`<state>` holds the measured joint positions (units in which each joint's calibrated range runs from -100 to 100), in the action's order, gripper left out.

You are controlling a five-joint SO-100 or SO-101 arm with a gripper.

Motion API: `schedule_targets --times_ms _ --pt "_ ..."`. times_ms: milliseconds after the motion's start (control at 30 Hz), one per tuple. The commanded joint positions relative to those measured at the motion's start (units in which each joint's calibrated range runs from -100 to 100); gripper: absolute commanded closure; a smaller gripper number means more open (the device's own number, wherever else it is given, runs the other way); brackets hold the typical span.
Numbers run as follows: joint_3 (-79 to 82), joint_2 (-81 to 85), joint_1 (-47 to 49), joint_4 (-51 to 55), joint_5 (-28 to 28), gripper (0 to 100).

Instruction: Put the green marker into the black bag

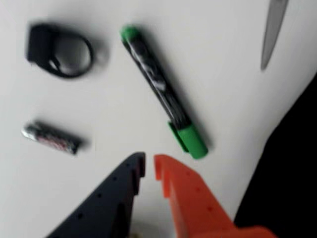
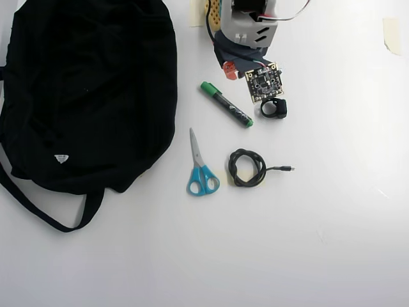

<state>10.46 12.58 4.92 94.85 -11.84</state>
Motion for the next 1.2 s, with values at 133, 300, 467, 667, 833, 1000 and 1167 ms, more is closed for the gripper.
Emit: schedule_targets --times_ms 133,300,467,667,833,1000,1167 --pt "2.7 0.6 -4.2 -0.4 -6.3 97" --pt "4.8 0.5 -4.8 -2.9 -8.9 97" --pt "8.6 0.6 -4.8 -8.1 -11.1 97" --pt "12.6 0.5 -4.6 -13.3 -12.6 97" --pt "15.6 0.5 -4.2 -17.5 -13.2 97" --pt "16.5 0.5 -3.7 -19.3 -13.8 97" --pt "17.6 0.5 -3.4 -19.5 -13.8 95"
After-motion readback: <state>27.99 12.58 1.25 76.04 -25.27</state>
